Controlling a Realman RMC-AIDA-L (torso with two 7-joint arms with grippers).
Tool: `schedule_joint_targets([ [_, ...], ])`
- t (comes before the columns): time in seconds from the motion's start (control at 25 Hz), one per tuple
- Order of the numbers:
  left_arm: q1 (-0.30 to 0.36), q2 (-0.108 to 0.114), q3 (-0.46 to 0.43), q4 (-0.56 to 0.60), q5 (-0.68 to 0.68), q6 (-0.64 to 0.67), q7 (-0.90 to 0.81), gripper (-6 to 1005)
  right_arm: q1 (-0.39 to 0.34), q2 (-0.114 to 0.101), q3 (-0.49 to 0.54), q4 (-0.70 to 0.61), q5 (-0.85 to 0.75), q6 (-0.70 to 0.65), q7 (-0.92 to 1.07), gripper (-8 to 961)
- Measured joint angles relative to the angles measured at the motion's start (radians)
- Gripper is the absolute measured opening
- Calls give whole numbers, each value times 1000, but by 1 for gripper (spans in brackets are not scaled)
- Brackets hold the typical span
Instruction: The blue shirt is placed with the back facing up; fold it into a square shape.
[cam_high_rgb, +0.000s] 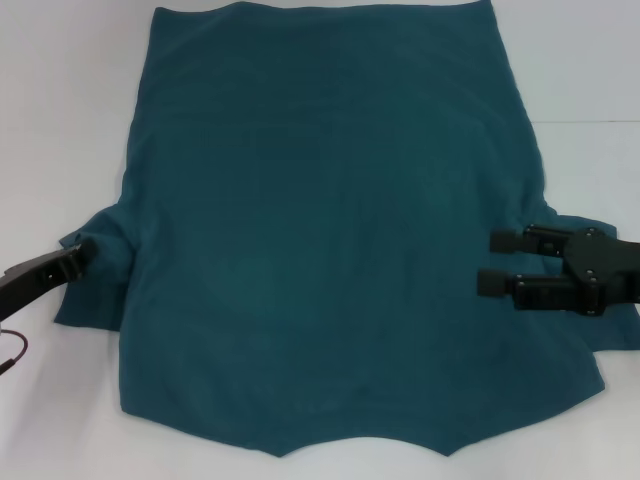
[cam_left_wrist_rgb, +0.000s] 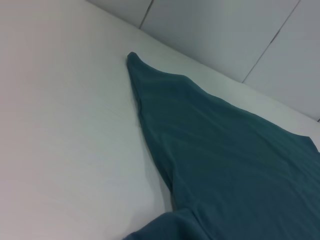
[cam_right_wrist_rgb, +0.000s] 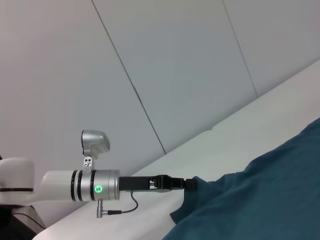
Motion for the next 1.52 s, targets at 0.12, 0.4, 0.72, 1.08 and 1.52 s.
schedule_joint_targets([
  [0.12, -8, 3, -1, 1, 0, 0, 2, -1, -2, 2, 1, 0, 0, 1, -1, 897],
  [0.4, -28, 17, -8, 10, 0, -33, 4, -1, -5, 1, 11, 27, 0, 13, -10, 895],
  [0.72, -34, 24, -5, 41, 0, -52, 0, -1, -8, 3, 11, 36, 0, 13, -11, 894],
  [1.08, -41, 34, -2, 86, 24, -66, 13, -1, -9, 2, 10, 39, 0, 9, -11, 892],
  [1.52, -68, 32, -2, 94, 26, -85, 147, -1, -9, 3, 10, 38, 0, 8, -11, 890],
])
